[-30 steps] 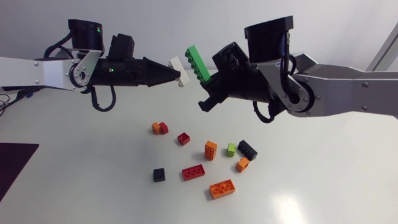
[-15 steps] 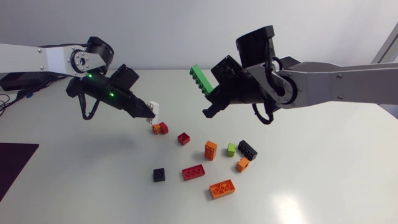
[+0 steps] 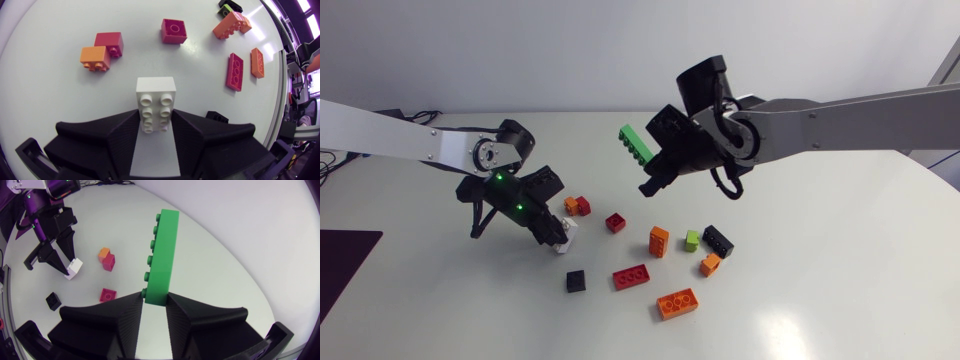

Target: Disassemble duplo

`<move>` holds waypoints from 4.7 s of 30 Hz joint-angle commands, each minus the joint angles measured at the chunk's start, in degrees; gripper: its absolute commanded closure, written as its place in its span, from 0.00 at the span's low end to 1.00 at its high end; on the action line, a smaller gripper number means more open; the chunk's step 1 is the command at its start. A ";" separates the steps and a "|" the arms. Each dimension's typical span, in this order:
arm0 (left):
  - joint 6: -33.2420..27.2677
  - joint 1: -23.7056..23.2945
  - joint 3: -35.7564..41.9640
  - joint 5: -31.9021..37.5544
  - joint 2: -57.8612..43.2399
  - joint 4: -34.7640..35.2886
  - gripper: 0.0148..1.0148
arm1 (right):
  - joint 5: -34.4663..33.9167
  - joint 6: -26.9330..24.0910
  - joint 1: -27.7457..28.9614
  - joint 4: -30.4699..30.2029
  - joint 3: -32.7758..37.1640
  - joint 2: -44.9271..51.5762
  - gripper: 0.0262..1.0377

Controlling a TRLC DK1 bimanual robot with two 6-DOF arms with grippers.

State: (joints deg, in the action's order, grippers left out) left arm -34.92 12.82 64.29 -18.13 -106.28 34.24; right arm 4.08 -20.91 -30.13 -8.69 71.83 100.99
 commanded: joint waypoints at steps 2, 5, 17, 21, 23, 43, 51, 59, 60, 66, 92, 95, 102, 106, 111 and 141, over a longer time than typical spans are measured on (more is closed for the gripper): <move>-1.73 0.19 -2.77 0.73 -0.24 0.04 0.33 | -0.12 -1.95 0.77 -1.68 2.52 4.48 0.77; -2.70 -0.69 -2.24 0.82 1.69 0.04 0.13 | -0.30 -2.30 1.83 -3.26 4.72 7.38 0.77; -8.15 -2.71 4.00 0.82 -0.95 -8.75 0.04 | -0.47 -3.18 3.15 -11.61 9.47 14.06 0.77; -10.44 -2.62 6.11 1.34 -5.17 -11.39 0.04 | -0.47 -3.97 2.88 -15.22 10.70 15.64 0.71; -12.63 -2.71 6.46 1.34 -6.13 -11.65 0.04 | -0.47 -3.97 2.71 -15.92 10.70 15.64 0.47; -20.28 -5.00 12.08 -3.75 -14.22 -15.61 0.08 | 0.67 -4.67 -0.46 -18.73 5.60 8.08 0.04; -19.75 -3.77 13.67 -4.37 -16.50 -15.61 0.34 | 0.67 -4.23 -2.74 -18.91 4.63 5.71 0.05; -19.84 -3.50 13.32 -7.53 -15.80 -15.52 0.86 | 0.93 -4.05 -5.03 -19.09 4.46 3.69 0.12; -19.75 -3.50 13.05 -7.89 -15.36 -15.52 0.86 | 1.20 -4.05 -5.29 -18.65 4.19 3.25 0.12; -18.26 -2.62 10.15 -9.56 -11.32 -14.20 0.87 | 1.37 -3.62 -6.34 -14.87 3.05 3.07 0.13; 2.31 2.83 7.16 -23.18 1.25 -4.53 0.87 | -0.47 1.31 -9.33 -5.11 -1.52 -1.67 0.22; 2.66 3.18 6.81 -23.53 1.25 -4.53 0.87 | -0.38 1.75 -9.42 -5.11 -1.52 -1.85 0.22; 4.07 3.26 6.81 -25.99 1.69 -4.53 0.87 | -0.03 2.45 -10.04 -4.41 -2.22 -1.23 0.27; 4.42 3.70 6.46 -26.87 2.39 -4.44 0.87 | -0.03 2.54 -10.30 -4.14 -2.49 -1.23 0.30; 4.95 4.14 6.46 -27.57 3.45 -4.44 0.87 | 0.05 2.36 -10.30 -3.53 -3.63 -1.50 0.46; -0.77 5.20 5.49 -27.57 6.79 1.88 0.87 | 4.10 -1.07 -6.08 -4.32 -6.18 -5.63 0.83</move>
State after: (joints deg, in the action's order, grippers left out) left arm -33.58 17.74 70.85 -45.10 -101.01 34.94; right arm 7.79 -20.64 -37.65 -12.88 67.07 96.40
